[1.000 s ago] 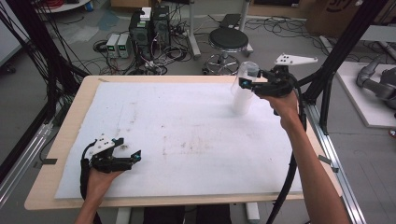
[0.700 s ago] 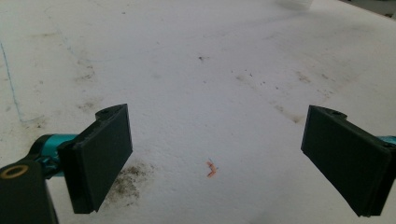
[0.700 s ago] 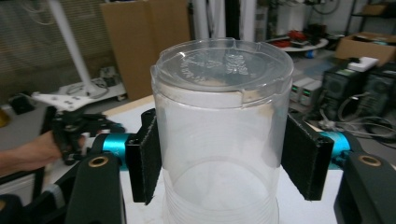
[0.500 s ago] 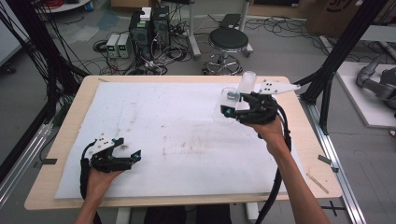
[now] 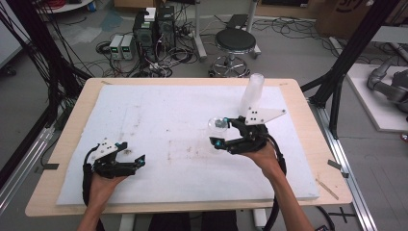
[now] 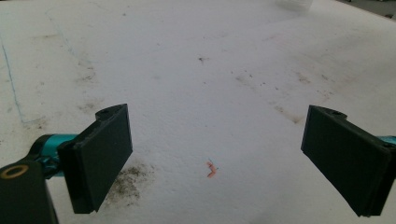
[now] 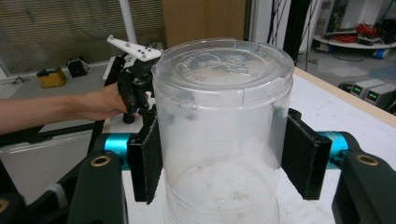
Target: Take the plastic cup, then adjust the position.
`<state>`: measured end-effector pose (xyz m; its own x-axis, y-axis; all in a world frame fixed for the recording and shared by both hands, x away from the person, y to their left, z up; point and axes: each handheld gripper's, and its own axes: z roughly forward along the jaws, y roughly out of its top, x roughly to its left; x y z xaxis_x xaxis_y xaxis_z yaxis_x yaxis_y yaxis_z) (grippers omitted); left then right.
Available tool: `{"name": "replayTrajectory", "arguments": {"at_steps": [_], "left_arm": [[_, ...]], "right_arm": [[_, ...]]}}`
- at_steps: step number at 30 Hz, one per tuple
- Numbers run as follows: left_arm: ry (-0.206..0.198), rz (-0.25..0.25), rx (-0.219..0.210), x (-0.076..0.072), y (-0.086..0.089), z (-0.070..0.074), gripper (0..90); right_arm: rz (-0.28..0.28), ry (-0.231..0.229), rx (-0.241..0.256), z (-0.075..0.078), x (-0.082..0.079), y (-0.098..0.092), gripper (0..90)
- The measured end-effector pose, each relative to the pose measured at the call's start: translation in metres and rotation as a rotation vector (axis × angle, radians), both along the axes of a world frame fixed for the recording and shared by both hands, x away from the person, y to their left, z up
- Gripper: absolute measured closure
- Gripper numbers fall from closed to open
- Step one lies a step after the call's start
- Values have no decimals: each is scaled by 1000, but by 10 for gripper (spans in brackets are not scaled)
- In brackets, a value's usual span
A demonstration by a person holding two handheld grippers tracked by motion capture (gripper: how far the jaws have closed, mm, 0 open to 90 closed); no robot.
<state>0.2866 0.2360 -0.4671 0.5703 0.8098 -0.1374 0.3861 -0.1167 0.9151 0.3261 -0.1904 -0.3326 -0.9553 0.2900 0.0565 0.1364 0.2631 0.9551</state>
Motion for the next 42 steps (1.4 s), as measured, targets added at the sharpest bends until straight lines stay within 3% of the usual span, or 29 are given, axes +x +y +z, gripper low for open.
{"name": "replayTrajectory", "arguments": {"at_steps": [13, 23, 42], "left_arm": [[-7, 1, 7, -1, -1, 0, 86], [-8, 0, 11, -1, -1, 0, 86], [-12, -2, -28, -1, 3, 0, 86]], "right_arm": [[25, 23, -4, -23, -12, 1, 376], [24, 20, -5, -26, -12, 1, 376], [11, 21, 21, -24, -11, -9, 376]]}}
